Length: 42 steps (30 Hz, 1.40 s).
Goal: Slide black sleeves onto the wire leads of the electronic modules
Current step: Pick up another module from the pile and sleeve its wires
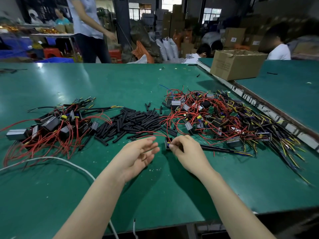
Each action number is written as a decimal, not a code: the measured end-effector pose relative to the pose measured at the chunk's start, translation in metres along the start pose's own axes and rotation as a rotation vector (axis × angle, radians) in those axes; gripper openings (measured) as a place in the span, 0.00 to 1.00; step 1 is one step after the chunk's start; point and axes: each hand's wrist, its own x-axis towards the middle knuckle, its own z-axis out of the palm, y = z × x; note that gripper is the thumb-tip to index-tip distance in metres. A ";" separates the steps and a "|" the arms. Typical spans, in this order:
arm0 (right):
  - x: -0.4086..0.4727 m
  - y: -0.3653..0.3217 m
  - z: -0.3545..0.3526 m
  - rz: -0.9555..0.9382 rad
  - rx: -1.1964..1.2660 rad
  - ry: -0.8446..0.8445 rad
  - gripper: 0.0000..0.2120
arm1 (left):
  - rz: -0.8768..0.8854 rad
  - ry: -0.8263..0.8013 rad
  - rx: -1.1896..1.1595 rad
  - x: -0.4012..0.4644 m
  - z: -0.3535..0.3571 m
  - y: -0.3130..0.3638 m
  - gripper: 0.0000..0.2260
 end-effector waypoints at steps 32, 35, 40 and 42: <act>-0.004 -0.007 -0.007 -0.037 0.882 0.256 0.04 | 0.126 -0.059 -0.150 0.034 0.029 -0.006 0.02; -0.006 -0.003 -0.004 -0.201 0.635 0.301 0.02 | 0.072 -0.008 -0.183 0.040 0.035 -0.004 0.05; -0.009 0.000 -0.003 -0.254 0.512 0.334 0.05 | 0.096 -0.099 -0.117 0.045 0.026 -0.009 0.03; -0.009 0.001 -0.004 -0.119 0.615 0.255 0.11 | 0.131 -0.123 -0.154 0.048 0.023 -0.008 0.06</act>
